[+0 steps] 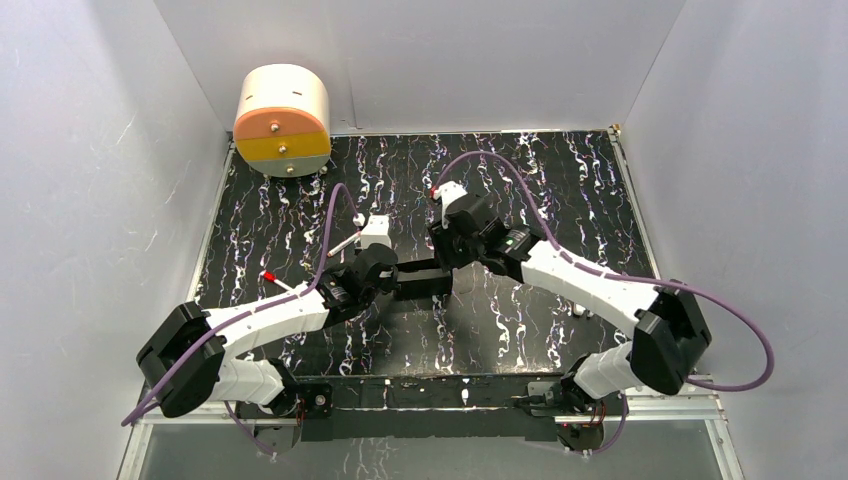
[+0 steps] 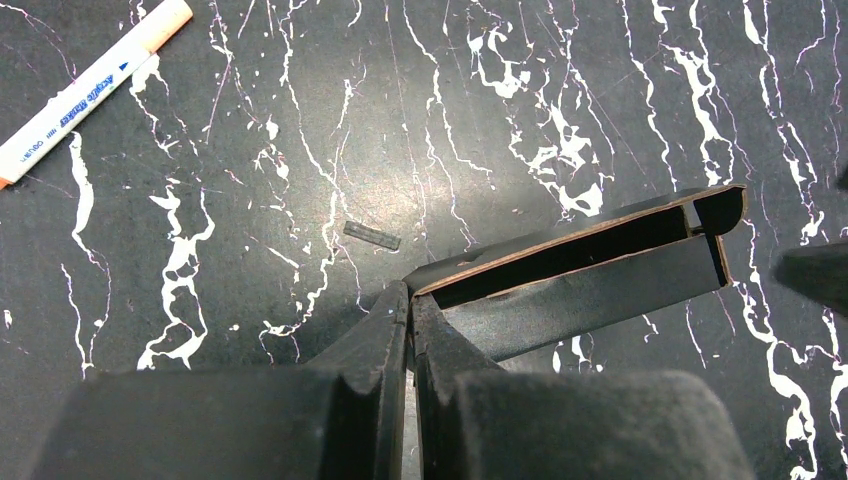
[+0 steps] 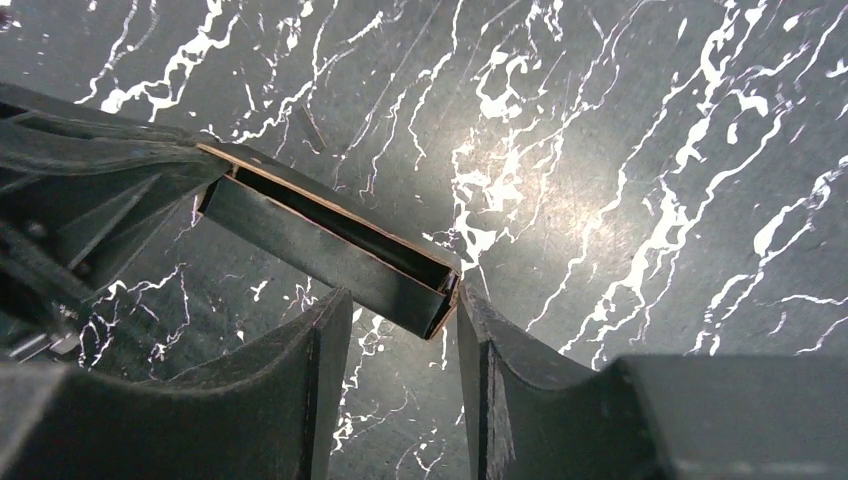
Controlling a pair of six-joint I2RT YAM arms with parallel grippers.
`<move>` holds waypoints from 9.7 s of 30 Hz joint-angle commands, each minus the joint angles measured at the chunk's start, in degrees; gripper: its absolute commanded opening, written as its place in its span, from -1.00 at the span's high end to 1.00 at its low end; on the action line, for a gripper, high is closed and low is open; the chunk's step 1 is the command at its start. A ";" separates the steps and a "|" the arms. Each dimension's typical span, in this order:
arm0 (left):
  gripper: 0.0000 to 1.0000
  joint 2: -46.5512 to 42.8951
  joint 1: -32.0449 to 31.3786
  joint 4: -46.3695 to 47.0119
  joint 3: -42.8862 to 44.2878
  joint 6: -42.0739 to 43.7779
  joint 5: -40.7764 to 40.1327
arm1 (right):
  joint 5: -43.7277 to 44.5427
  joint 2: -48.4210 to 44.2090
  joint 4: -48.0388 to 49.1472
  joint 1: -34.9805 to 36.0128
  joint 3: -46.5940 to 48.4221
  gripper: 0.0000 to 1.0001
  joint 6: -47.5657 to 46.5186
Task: Fold the paper box
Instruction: Close the paper box at the center of the board.
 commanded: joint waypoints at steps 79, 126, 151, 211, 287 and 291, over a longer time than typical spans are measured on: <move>1.00 1.21 -1.15 -16.03 5.59 -0.51 9.49 | -31.95 10.47 11.48 -7.59 -2.68 0.19 -41.49; 0.70 2.19 -8.67 -7.39 -2.88 -6.74 -5.63 | -20.11 4.70 19.24 -3.38 -8.74 0.23 -32.99; 0.18 1.44 12.36 -18.29 17.13 11.81 23.51 | -21.46 4.75 16.02 -3.49 -8.36 0.25 -35.39; 1.00 8.62 10.05 -16.51 17.80 17.96 22.91 | -26.25 6.03 15.68 -3.73 -8.30 0.28 -35.53; 1.00 14.42 -0.69 -16.34 13.26 8.68 4.93 | -2.88 -13.72 13.83 -3.90 -17.14 -0.18 -21.86; 1.00 14.63 -0.69 -16.50 13.44 8.66 5.22 | -3.29 -12.34 16.76 -3.99 -18.85 -0.06 -21.57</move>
